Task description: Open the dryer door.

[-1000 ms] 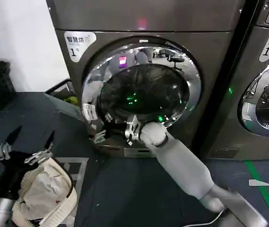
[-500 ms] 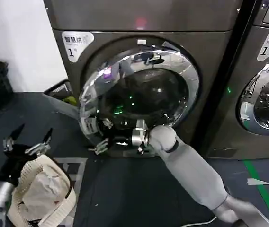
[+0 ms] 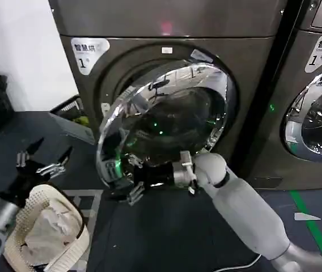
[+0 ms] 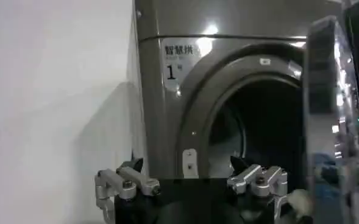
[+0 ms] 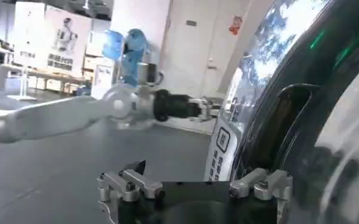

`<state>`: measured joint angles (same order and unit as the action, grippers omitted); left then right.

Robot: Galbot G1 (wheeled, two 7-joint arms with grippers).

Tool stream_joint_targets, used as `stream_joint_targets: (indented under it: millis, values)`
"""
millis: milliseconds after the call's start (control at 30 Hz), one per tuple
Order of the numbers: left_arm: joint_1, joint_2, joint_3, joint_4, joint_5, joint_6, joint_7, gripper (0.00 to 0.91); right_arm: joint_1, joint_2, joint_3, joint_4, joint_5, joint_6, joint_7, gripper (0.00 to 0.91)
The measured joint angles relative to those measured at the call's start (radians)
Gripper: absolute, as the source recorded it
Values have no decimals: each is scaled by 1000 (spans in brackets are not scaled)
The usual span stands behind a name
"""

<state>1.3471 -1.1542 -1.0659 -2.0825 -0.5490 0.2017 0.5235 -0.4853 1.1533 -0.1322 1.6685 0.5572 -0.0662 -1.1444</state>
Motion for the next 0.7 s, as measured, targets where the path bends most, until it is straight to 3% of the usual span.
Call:
stream_joint_targets:
  millis: [400, 700]
  values:
    - [-81, 62, 61, 102, -70, -11, 52, 907, -76, -70, 81, 52, 30, 14, -220, 907]
    - [-130, 86, 167, 130, -81, -23, 106, 907, -123, -107, 151, -4, 31, 42, -315, 907]
